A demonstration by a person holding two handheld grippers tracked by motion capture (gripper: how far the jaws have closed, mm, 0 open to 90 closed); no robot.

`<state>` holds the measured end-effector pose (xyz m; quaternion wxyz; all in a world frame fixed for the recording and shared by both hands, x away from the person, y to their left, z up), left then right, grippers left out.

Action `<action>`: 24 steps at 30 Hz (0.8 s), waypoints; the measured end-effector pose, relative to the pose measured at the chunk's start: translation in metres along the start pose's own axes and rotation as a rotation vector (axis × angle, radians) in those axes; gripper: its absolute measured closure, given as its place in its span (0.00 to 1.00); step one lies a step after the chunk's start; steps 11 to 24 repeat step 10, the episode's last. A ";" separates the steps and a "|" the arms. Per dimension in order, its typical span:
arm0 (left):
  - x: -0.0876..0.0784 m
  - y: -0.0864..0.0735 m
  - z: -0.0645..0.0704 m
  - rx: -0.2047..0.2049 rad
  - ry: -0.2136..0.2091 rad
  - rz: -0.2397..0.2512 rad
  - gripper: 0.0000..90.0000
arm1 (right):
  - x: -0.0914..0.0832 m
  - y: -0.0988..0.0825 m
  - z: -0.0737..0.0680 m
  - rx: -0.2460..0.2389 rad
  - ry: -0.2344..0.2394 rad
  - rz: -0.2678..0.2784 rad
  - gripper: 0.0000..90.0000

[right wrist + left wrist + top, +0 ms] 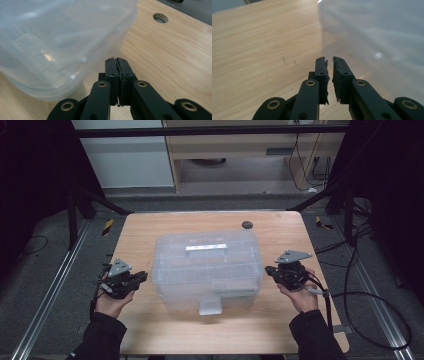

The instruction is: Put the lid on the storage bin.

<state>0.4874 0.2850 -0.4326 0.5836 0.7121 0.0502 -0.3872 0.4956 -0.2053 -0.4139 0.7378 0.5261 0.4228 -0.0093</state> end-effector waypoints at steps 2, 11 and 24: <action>0.004 -0.006 -0.009 -0.031 0.030 -0.010 0.85 | 0.001 -0.006 0.008 0.023 -0.020 -0.002 0.95; 0.019 -0.025 -0.031 -0.061 0.146 -0.015 0.53 | 0.013 -0.031 0.035 0.127 -0.130 -0.017 0.53; 0.019 -0.025 -0.031 -0.061 0.146 -0.015 0.53 | 0.013 -0.031 0.035 0.127 -0.130 -0.017 0.53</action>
Point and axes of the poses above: each handheld gripper's, and its own axes: x roughly forward along the jaws, y roughly out of its top, z roughly to its right, the point moved 2 cm from there along x, roughly forward along the jaws
